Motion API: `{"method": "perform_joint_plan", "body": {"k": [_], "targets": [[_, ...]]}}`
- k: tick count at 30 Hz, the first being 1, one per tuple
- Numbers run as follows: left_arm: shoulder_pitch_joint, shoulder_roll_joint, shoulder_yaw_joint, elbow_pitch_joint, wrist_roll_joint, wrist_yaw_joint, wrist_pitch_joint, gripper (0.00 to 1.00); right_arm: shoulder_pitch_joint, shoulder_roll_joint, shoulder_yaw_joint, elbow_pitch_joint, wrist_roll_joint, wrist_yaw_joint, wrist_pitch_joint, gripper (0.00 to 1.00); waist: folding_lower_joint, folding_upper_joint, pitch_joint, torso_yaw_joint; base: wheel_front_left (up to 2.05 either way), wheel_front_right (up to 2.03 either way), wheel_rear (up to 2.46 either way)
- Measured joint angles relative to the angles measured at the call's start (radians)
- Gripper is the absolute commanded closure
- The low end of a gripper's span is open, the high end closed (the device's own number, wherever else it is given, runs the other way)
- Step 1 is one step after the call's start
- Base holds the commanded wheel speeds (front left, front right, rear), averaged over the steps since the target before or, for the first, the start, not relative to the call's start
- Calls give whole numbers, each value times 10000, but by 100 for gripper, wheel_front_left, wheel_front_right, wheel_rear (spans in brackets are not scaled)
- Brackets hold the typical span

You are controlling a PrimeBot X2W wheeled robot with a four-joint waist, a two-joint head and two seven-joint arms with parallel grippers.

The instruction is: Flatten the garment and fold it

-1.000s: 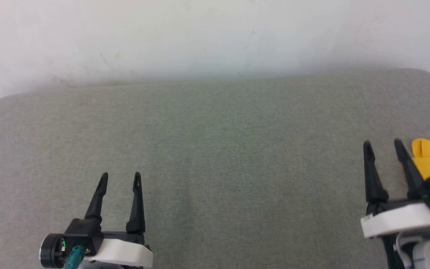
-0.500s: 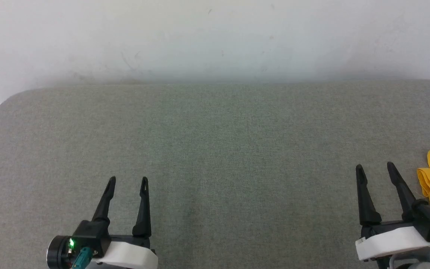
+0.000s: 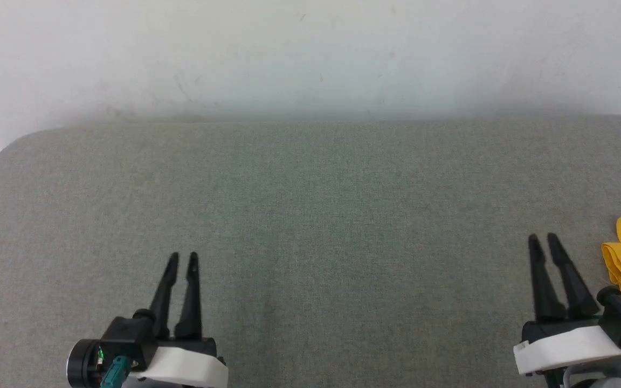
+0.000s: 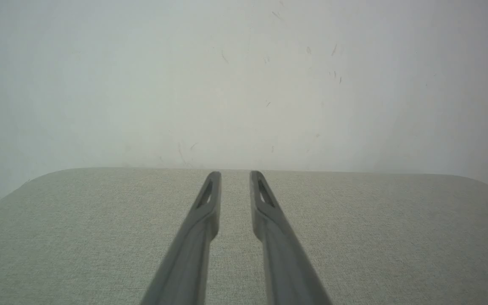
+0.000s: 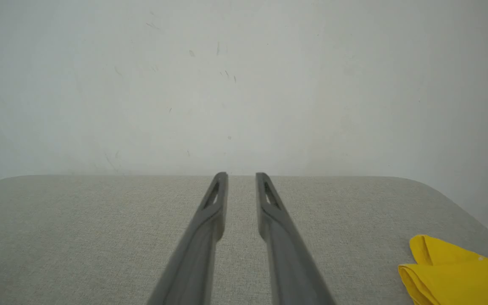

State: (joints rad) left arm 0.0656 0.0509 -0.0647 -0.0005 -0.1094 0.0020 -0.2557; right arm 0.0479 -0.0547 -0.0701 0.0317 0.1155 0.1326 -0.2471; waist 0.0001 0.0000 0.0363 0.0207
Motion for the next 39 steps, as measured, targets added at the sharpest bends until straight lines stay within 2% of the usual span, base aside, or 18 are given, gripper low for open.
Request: {"method": "perform_joint_plan", "body": {"k": [39], "targets": [[-74, 0, 136, 4, 213, 0, 721, 100, -33, 0, 167, -27, -276, 0, 708, 100, 0, 0, -108, -61, 0, 0, 0]]}}
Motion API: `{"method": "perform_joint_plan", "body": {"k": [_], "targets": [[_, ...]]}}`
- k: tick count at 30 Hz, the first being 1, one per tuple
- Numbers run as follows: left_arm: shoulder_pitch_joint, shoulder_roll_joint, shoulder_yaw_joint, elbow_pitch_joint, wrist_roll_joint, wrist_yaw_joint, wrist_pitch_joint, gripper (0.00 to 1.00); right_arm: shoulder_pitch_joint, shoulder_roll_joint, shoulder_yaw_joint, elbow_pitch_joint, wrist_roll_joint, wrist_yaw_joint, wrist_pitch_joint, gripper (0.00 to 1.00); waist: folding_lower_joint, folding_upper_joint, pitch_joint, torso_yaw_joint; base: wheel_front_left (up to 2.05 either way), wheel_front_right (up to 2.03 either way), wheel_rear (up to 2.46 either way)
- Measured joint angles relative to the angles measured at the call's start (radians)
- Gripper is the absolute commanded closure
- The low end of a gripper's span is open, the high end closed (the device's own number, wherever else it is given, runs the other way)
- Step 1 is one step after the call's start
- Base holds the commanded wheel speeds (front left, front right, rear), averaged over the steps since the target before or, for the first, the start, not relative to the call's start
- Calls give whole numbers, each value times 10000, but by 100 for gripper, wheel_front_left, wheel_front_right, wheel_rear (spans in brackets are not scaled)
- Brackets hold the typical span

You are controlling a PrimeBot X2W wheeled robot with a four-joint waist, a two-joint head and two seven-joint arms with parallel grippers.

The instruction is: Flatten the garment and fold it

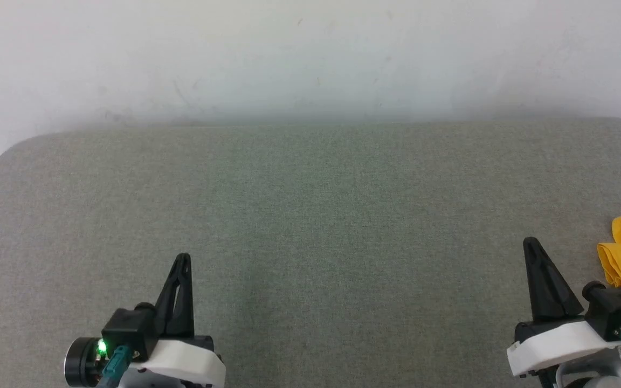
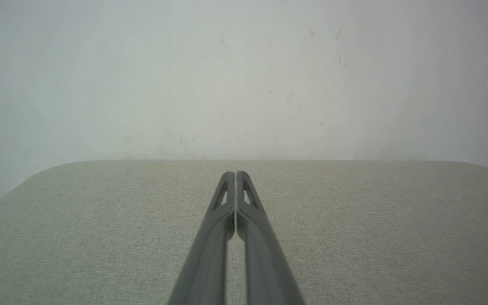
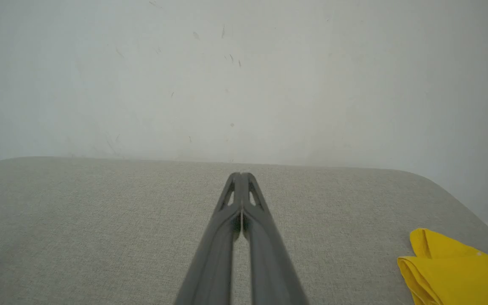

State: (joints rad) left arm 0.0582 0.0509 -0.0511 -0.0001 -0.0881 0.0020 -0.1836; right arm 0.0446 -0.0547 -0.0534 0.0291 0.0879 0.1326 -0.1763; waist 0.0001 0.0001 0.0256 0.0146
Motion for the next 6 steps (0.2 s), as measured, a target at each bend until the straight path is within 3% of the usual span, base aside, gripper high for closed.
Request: {"method": "perform_joint_plan", "body": {"k": [6], "targets": [[-23, 0, 36, 0, 27, 0, 132, 100, -25, 2, 35, -10, -25, 0, 102, 100, 0, 0, -17, -10, 0, 0, 0]]}}
